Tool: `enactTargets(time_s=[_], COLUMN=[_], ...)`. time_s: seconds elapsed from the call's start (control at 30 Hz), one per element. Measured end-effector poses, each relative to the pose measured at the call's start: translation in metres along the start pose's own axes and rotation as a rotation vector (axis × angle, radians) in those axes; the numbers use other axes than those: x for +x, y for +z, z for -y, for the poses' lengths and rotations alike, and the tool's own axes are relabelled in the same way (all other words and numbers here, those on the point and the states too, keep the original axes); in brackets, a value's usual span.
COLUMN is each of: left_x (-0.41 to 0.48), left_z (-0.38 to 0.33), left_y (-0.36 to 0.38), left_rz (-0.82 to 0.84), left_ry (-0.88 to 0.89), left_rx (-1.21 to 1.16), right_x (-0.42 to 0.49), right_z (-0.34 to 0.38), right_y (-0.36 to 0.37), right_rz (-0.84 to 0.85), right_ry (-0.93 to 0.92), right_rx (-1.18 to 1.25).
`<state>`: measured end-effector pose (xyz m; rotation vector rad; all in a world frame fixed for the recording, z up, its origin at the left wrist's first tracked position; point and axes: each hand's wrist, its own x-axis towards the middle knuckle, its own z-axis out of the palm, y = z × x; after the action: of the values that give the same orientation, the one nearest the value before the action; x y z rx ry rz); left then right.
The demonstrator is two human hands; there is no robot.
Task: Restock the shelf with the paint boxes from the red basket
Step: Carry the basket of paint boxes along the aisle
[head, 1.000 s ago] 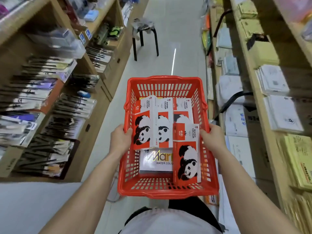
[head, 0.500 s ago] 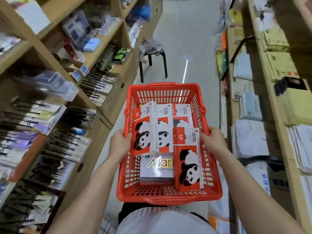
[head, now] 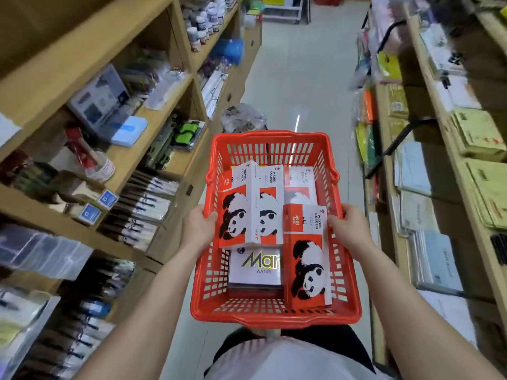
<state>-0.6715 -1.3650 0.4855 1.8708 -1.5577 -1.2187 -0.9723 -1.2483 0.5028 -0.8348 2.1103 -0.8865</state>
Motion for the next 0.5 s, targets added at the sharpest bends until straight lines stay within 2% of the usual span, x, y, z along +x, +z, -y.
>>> enactTargets(time_s=[0.23, 0.5], left_x=[0.182, 0.371], left_z=[-0.089, -0.185], left_y=[0.021, 0.042], left_rz=[-0.046, -0.091], left_ry=[0.014, -0.064], left_rx=[0.033, 0.065], right_x=[0.192, 0.409], right_z=[0.071, 0.165], right_y=[0.018, 0.033], right_rz=[0.018, 0.089], right_ry=[0.017, -0.007], right_rx=[0.037, 0.016])
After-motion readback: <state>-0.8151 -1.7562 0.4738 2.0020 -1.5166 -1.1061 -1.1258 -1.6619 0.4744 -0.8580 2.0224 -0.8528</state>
